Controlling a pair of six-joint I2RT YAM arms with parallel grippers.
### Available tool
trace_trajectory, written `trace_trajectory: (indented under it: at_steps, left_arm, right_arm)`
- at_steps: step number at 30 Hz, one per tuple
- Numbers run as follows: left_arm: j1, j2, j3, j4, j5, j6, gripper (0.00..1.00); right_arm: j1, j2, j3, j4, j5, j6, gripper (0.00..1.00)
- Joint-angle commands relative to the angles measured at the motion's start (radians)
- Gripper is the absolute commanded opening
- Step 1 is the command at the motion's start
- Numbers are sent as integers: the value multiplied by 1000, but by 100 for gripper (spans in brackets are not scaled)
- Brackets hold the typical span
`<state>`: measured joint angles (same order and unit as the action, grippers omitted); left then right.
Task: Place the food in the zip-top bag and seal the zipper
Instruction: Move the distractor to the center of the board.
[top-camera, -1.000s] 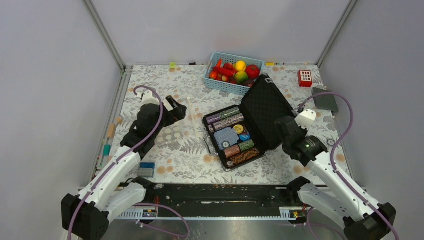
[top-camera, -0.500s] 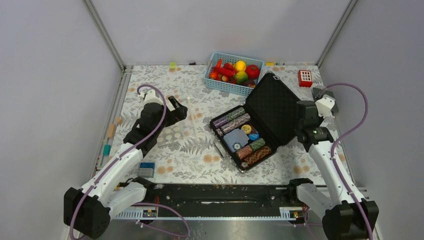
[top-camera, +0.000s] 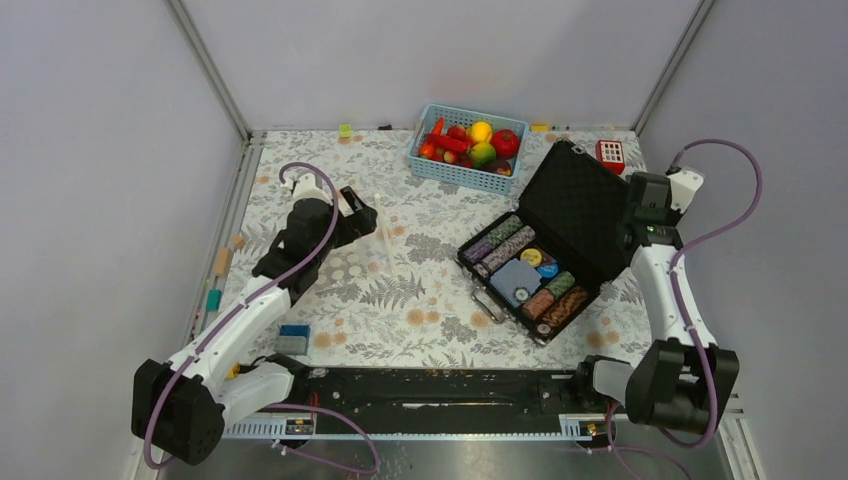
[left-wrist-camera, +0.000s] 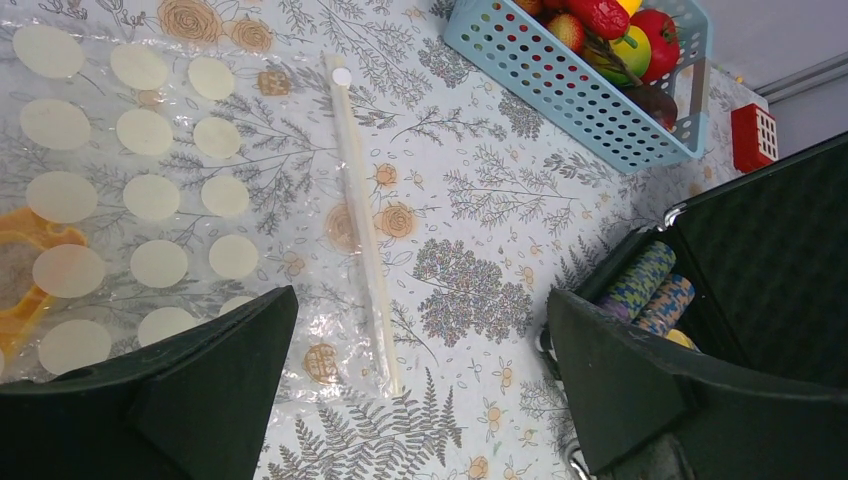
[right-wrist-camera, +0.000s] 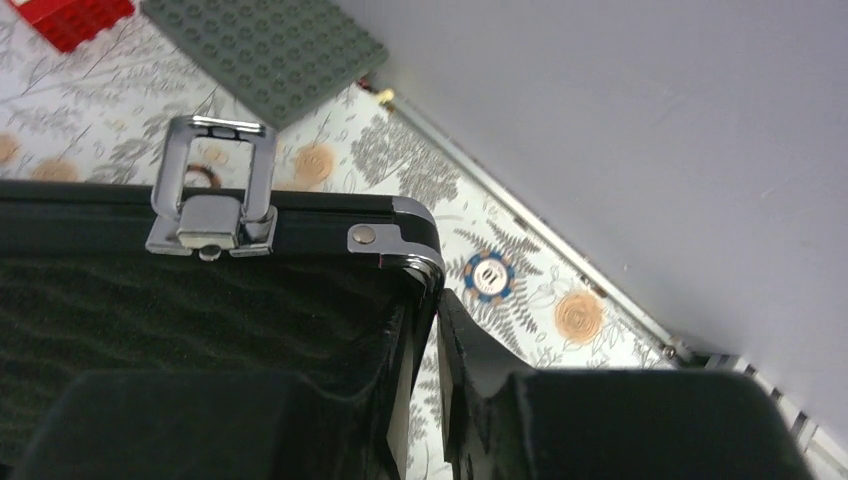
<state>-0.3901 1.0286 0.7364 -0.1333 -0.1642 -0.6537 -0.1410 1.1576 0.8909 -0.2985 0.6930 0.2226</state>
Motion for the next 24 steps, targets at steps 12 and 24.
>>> trace_trajectory:
  at_steps: [12,24]
  left_arm:
    - [1,112,108,50,-43,21,99]
    - [2,198,182,11,-35,16,99]
  right_arm:
    - [-214,256,290,401,165,-259,0]
    - [-238,455,478,421,138,-340,4]
